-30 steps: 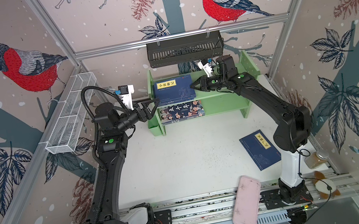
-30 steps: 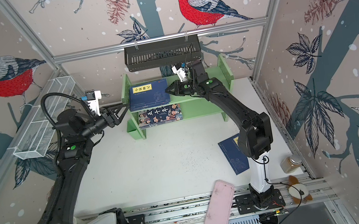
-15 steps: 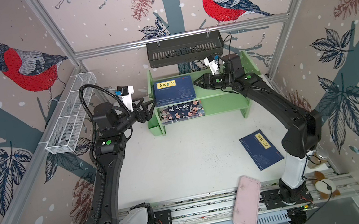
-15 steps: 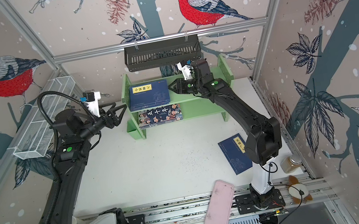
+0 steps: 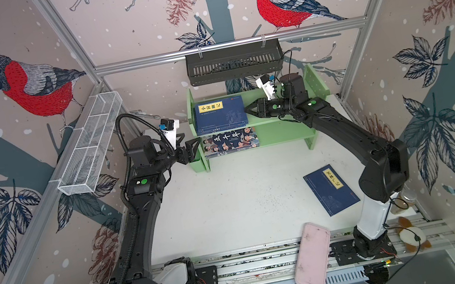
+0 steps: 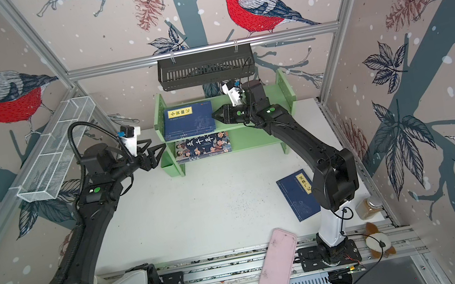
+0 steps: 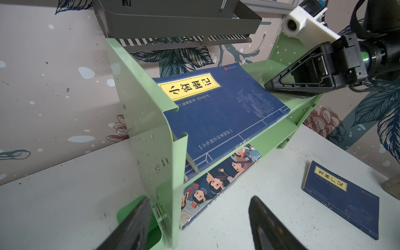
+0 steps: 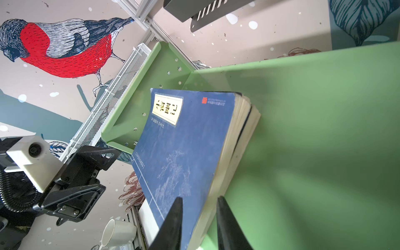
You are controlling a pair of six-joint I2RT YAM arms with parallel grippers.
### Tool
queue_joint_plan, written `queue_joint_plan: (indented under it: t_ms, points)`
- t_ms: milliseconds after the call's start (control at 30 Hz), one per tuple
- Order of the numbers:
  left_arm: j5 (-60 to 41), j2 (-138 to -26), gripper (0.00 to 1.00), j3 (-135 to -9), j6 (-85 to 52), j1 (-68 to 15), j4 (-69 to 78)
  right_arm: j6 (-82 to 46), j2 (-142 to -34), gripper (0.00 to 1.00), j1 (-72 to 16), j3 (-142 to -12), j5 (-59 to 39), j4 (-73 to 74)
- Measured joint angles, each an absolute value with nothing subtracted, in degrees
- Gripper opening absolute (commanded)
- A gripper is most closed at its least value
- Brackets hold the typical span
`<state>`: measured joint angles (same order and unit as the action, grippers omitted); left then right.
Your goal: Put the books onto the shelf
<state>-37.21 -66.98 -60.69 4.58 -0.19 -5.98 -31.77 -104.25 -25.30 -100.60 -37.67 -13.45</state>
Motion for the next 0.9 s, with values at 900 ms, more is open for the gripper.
queue_joint_plan:
  t_ms: [900]
  points:
    - [-31.0, -69.1, 0.61, -57.4, 6.2, -3.6, 1.0, -31.8, -107.5, 0.24, -26.2, -104.6, -39.4, -13.7]
